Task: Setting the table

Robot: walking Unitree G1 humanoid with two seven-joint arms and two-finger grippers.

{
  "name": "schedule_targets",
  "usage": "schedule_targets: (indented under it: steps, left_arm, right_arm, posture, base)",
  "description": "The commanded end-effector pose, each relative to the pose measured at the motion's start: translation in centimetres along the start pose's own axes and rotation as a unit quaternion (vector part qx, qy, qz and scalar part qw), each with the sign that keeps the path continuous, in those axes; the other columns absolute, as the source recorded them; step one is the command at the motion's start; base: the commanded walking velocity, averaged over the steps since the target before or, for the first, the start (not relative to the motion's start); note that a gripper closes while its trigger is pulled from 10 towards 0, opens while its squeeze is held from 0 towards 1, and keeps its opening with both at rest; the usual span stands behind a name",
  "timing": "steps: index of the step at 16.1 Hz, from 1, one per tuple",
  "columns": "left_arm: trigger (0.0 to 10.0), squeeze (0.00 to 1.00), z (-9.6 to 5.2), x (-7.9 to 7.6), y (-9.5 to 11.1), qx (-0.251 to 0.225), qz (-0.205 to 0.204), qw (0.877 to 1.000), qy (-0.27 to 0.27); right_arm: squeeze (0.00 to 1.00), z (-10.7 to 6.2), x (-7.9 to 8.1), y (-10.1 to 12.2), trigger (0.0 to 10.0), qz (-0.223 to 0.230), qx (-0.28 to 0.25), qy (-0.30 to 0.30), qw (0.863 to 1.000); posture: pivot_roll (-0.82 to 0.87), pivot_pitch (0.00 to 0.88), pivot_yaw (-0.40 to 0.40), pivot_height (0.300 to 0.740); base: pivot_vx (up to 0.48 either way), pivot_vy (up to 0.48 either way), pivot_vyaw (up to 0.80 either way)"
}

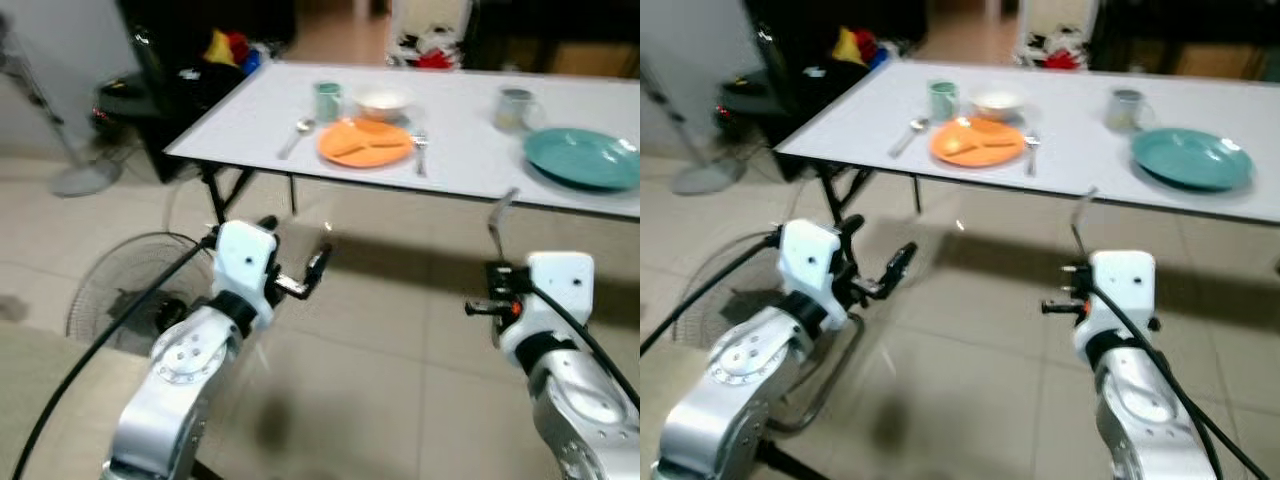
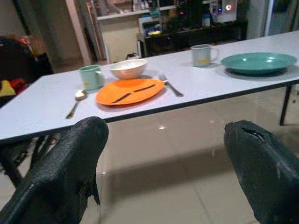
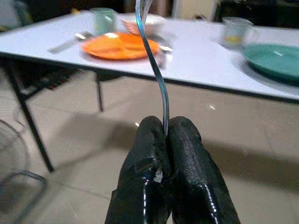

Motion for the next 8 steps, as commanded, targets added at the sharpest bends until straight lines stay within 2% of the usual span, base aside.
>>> schedule_targets:
  steps: [1, 6, 8]
  left_arm:
    - [10.0, 0.0, 0.11, 0.01, -0.11, 0.005, 0.002, 1.0, -0.002]
    - [10.0, 0.0, 0.17, 0.0, -0.1, 0.005, 0.002, 1.0, -0.003]
    - [10.0, 0.0, 0.17, 0.07, -0.09, 0.005, 0.002, 1.0, -0.002]
  right_arm:
    - [0.0, -0.25, 0.04, 0.22, 10.0, 0.002, -0.006, 0.0, 1.0]
    - [0.0, -0.23, 0.02, 0.25, 10.0, 0.002, -0.008, -0.001, 1.0]
    - [0.0, -0.17, 0.04, 0.32, 10.0, 0.002, -0.009, -0.002, 1.0]
  posture:
    - [0.02, 0.0, 0.05, 0.74]
    - [0.02, 0.0, 0.053, 0.74]
    - [0.02, 0.0, 0.054, 0.74]
  base:
    - [0.281, 0.0, -0.76]
    - [0.279, 0.0, -0.75]
    - [0.277, 0.0, -0.46]
Point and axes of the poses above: a point about 5 cm out from each wrist's last joint towards the gripper, its own z axis pointing out of the wrist towards the gripper, its own y axis along the axis of the wrist's last joint, x = y × z, the point moved 2 cm from there along z, pointing out of the wrist towards the gripper, and after that the axes turned 5 degrees about -z, right-handed, at the moved point
